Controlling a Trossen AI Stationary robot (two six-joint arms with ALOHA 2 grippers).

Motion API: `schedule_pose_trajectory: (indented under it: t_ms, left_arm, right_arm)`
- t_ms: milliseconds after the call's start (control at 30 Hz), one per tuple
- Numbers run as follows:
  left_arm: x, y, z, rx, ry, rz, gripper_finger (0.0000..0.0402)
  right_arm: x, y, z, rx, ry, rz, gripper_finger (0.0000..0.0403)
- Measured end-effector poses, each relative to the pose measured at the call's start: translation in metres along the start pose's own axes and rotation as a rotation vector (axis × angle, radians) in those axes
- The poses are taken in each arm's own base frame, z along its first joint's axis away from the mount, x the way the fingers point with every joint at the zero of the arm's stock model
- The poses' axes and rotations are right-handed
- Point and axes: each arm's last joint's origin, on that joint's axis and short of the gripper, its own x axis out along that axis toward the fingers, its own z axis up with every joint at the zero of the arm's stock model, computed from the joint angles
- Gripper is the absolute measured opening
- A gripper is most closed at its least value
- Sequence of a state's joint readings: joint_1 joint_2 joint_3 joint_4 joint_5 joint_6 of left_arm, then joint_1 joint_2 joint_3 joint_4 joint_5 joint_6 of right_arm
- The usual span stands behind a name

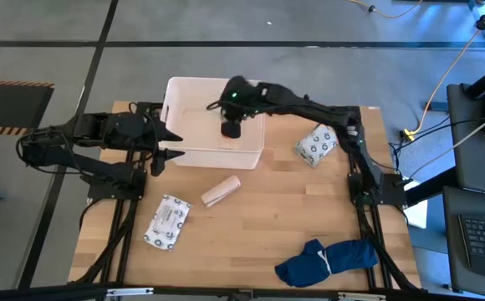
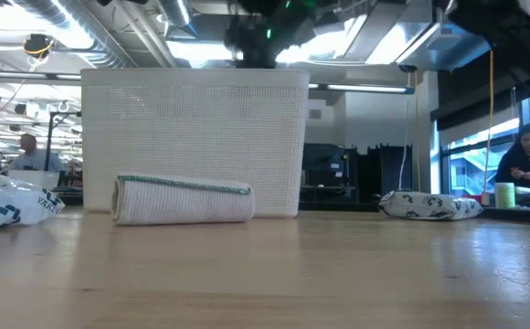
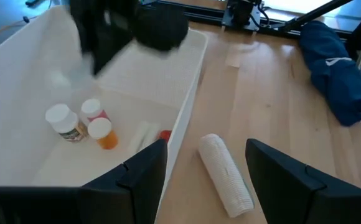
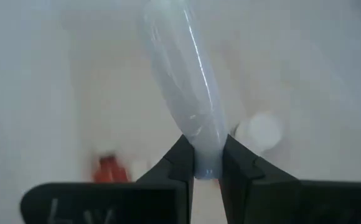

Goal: Pick & place medical supplies in basket/bin
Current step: Put the rolled gauze into the white bin

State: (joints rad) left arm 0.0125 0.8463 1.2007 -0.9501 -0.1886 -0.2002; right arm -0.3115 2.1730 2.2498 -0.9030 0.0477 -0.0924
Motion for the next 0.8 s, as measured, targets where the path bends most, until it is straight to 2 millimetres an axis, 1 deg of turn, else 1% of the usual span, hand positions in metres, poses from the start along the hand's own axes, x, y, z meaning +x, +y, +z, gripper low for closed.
schedule_pose_trajectory:
  t_ms: [67, 133, 267, 333, 500, 633, 733, 800]
  left_arm:
    - [0.000, 0.000, 0.000, 0.000, 0.001, 0.000, 0.0212]
    - [0.000, 0.000, 0.000, 0.000, 0.001, 0.000, 0.0212]
    - [0.000, 0.000, 0.000, 0.000, 0.001, 0.001, 0.0212]
    - [0.000, 0.000, 0.000, 0.001, 0.001, 0.000, 0.0212]
    - [0.000, 0.000, 0.000, 0.002, 0.002, 0.001, 0.0212]
    - [0.000, 0.000, 0.000, 0.003, 0.002, 0.000, 0.0212]
    - [0.000, 0.000, 0.000, 0.004, 0.002, 0.000, 0.0212]
    - [0.000, 0.000, 0.000, 0.004, 0.002, -0.003, 0.0212]
  right_arm:
    - [0.021, 0.000, -0.012, -0.004, 0.093, 0.007, 0.0047]
    - [0.037, -0.001, -0.021, 0.007, 0.159, 0.009, 0.0047]
    - [0.063, -0.001, -0.036, 0.029, 0.260, 0.013, 0.0048]
    - [0.071, 0.000, -0.041, 0.027, 0.292, 0.015, 0.0048]
    - [0.081, 0.003, -0.049, -0.003, 0.341, 0.029, 0.0048]
    - [0.080, 0.004, -0.050, -0.005, 0.356, 0.037, 0.0051]
    - [0.080, 0.004, -0.051, -0.011, 0.365, 0.038, 0.0062]
    - [0.080, 0.004, -0.052, -0.038, 0.374, 0.071, 0.0075]
